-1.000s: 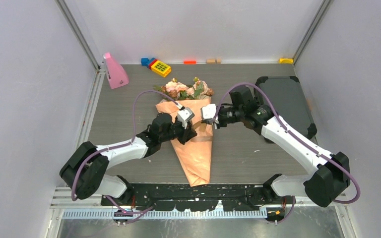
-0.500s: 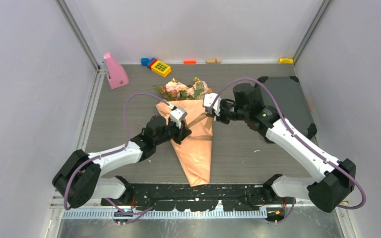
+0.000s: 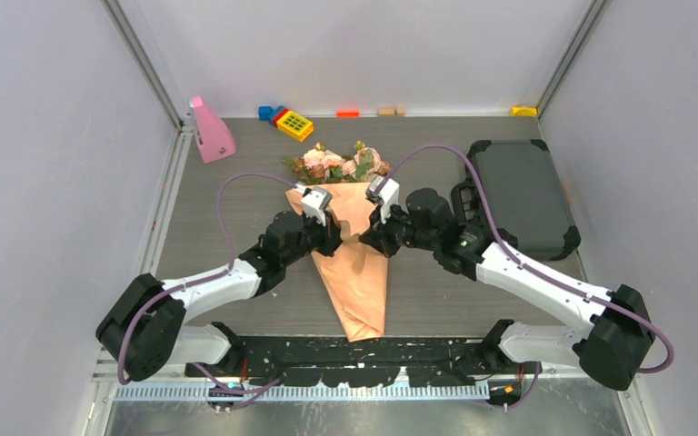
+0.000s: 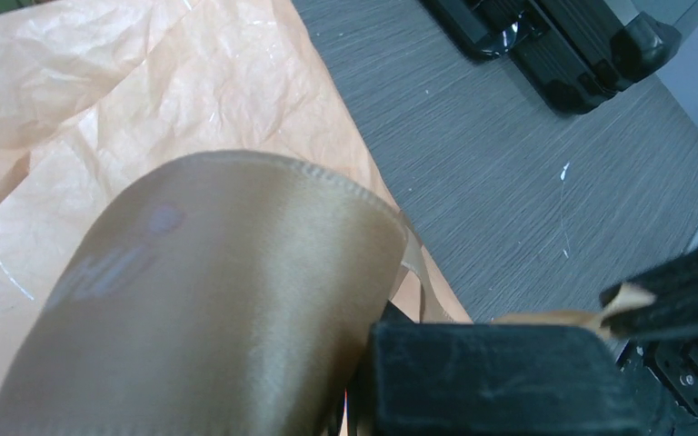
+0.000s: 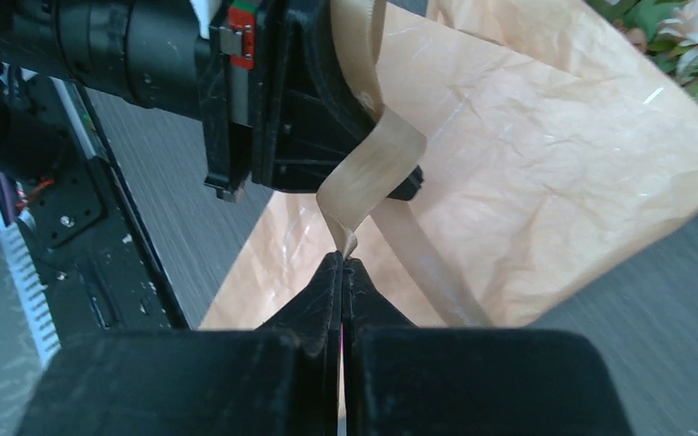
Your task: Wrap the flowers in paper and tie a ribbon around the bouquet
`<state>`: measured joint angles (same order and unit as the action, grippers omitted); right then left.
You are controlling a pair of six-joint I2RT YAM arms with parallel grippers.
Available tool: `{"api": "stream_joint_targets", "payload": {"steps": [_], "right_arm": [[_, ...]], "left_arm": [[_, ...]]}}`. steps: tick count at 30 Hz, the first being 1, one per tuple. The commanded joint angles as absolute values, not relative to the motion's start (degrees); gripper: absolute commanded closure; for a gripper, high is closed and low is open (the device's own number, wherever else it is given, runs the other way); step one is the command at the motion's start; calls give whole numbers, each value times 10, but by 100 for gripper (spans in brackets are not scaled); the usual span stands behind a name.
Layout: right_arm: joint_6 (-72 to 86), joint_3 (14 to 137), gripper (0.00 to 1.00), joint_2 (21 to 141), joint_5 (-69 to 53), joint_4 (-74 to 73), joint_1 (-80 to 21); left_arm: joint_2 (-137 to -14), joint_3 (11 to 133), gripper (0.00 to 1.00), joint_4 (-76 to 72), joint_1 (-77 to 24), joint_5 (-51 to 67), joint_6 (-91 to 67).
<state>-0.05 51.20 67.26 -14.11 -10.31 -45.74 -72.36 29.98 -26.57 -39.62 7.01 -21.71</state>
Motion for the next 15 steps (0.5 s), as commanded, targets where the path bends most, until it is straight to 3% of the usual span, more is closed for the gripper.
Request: {"api": "stream_joint_targets", "payload": {"steps": [1, 5, 15], "right_arm": [[107, 434, 99, 666, -134, 88, -482], [46, 349, 99, 695, -22, 257, -511], [112, 324, 94, 811, 55, 334, -548]], "left_arm": [[-734, 321, 100, -308, -394, 58, -250], [-729, 322, 100, -308, -394, 69, -260], [-720, 321, 100, -285, -394, 78, -270]]}}
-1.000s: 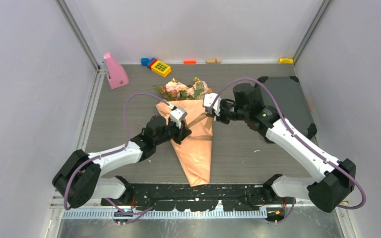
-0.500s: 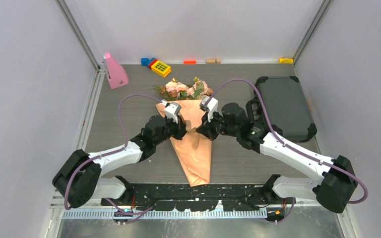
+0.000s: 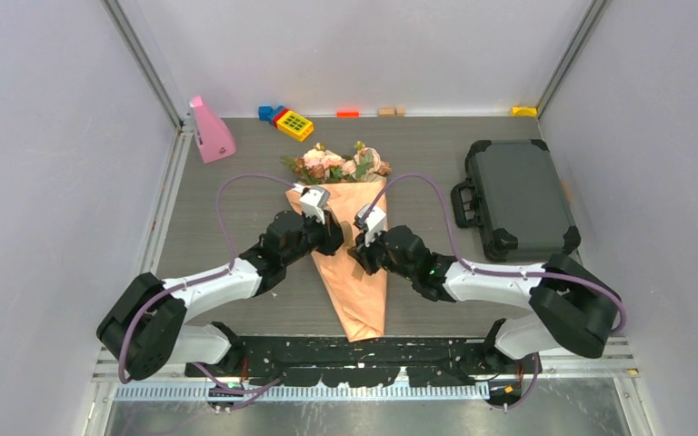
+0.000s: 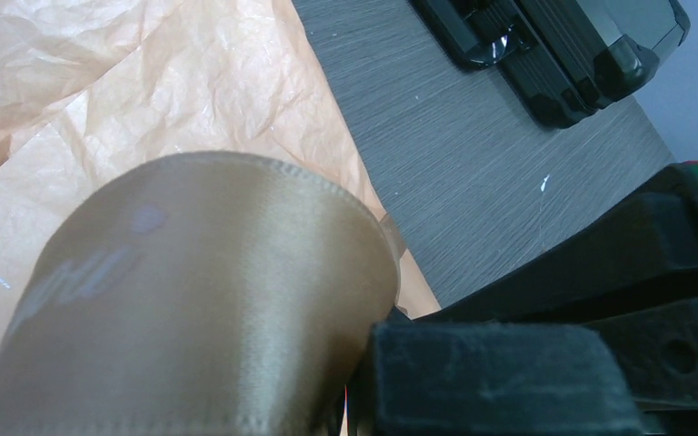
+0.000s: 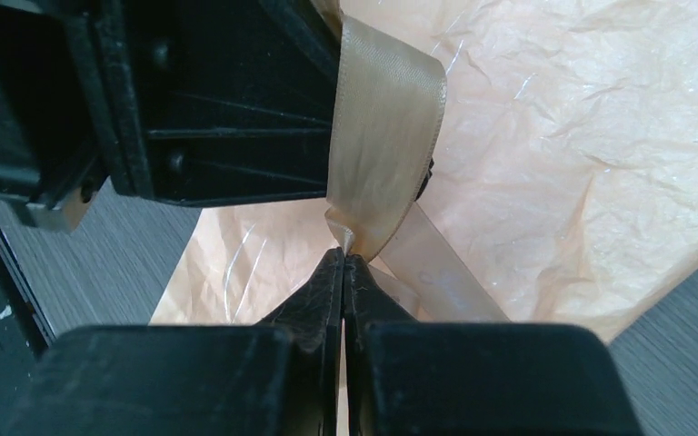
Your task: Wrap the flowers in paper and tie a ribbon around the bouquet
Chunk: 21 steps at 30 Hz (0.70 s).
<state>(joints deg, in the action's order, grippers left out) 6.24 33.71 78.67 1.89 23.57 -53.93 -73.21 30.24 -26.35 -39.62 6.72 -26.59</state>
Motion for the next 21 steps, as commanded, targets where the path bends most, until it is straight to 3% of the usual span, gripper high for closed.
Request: {"api": "stream_joint_targets", "payload": {"steps": [1, 3, 9, 17, 21], "right_arm": [[124, 320, 94, 821, 52, 344, -548], [136, 320, 91, 835, 44, 353, -549], [148, 328, 64, 844, 44, 357, -554], [167, 307, 42, 717, 54, 288, -556], [173, 308, 36, 651, 46, 203, -556]], "left_arm": [[-721, 321, 100, -286, -394, 81, -270], [-724, 319, 100, -291, -394, 92, -268], [-727, 311, 100, -298, -394, 100, -261], [-704, 293, 100, -311, -394, 102, -235], [-699, 289, 100, -310, -394, 104, -226]]}}
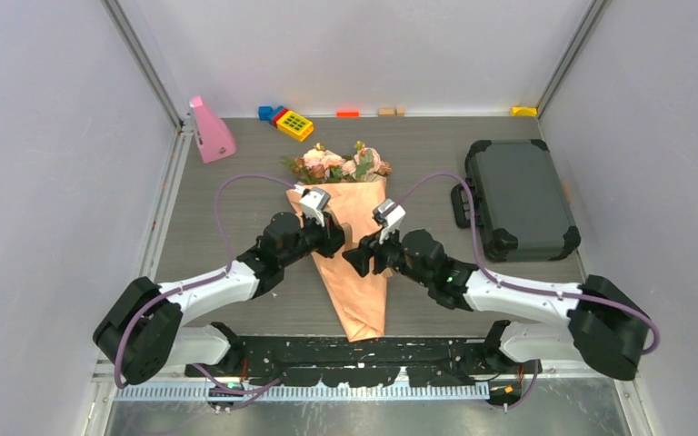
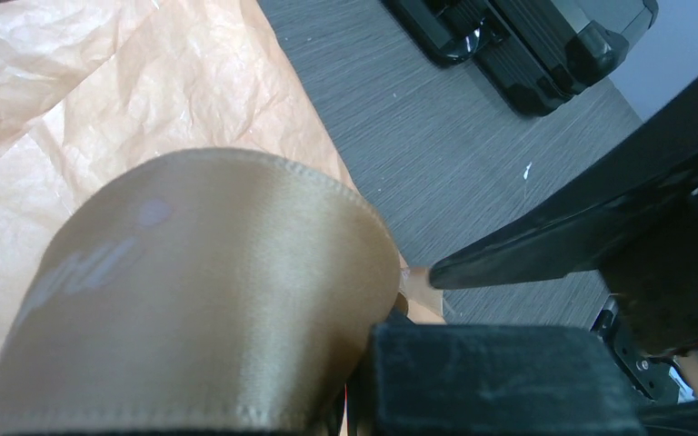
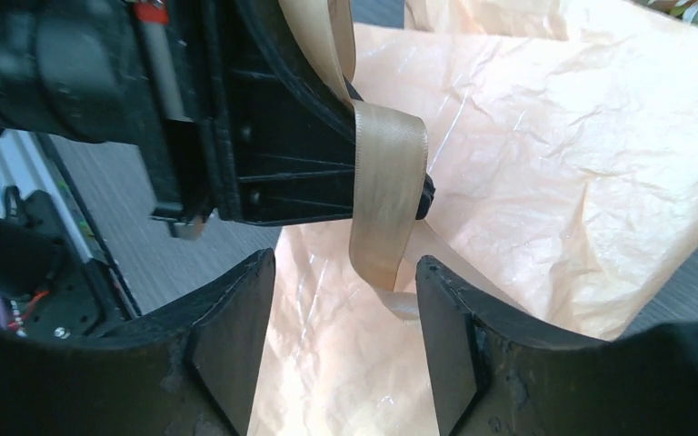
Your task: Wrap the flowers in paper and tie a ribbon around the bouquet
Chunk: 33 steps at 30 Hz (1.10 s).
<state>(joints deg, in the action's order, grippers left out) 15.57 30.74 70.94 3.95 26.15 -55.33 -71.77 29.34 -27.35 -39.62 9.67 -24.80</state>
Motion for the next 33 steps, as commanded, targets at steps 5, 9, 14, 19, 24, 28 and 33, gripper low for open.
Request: {"api": "stream_joint_targets", "payload": {"steps": [5, 9, 14, 19, 24, 28, 33], "right_arm": [[210, 316, 29, 572, 138, 58, -556], [245, 317, 29, 546, 204, -69, -556], [260, 284, 30, 559, 189, -52, -554], [234, 272, 35, 630, 167, 41, -535], [198, 274, 40, 705, 111, 136, -494], [203, 282, 65, 751, 59, 202, -464], [213, 292, 93, 766, -26, 214, -465]], "left_arm": [[-695, 288, 100, -311, -394, 106, -222], [-697, 287, 100, -312, -394, 110, -220], [-706, 291, 100, -319, -394, 122, -222], [-714, 291, 100, -324, -394, 133, -226], [-712, 291, 100, -326, -394, 141, -228], [-711, 289, 100, -326, -394, 142, -229], [-709, 290, 100, -323, -394, 138, -230]]}}
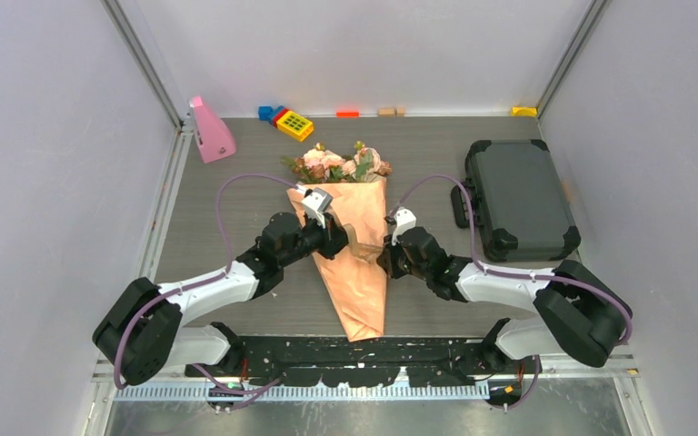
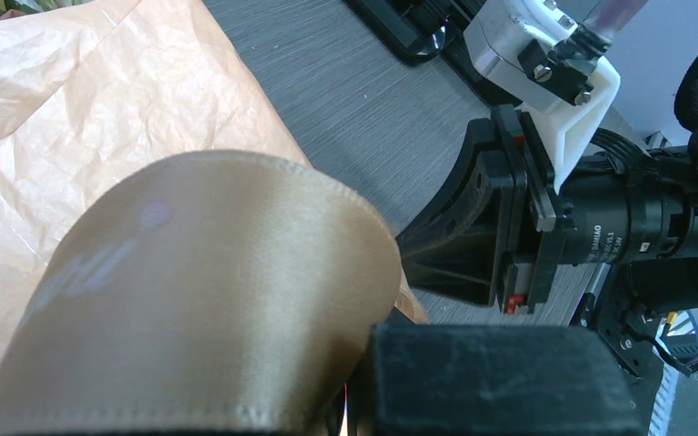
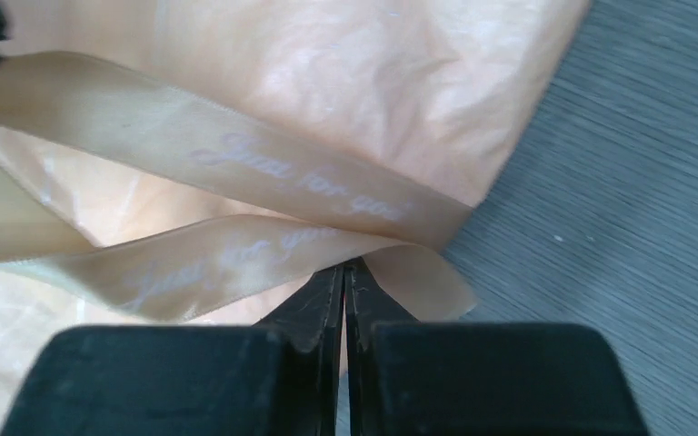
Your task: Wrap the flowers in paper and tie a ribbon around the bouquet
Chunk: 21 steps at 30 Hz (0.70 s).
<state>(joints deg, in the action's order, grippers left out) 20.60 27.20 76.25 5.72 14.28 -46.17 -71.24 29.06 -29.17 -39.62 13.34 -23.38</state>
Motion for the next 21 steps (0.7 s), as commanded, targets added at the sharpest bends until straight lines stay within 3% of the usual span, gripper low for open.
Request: {"api": "stream_joint_targets", "payload": {"steps": [1, 5, 11, 16, 21], "right_arm": [[222, 291, 97, 768, -39, 222, -465], [238, 297, 99, 776, -48, 236, -494], [226, 315, 99, 809, 55, 252, -524], [223, 323, 99, 835, 73, 300, -524], [231, 307, 89, 786, 61, 257, -528]], "left_arm": [[-710, 291, 100, -323, -394, 135, -232], [-712, 296, 100, -317, -394, 128, -240], [-719, 303, 100, -314, -394, 138, -254], [-722, 302, 100, -323, -394, 147, -259], [-723, 303, 100, -317, -394, 138, -260]]}}
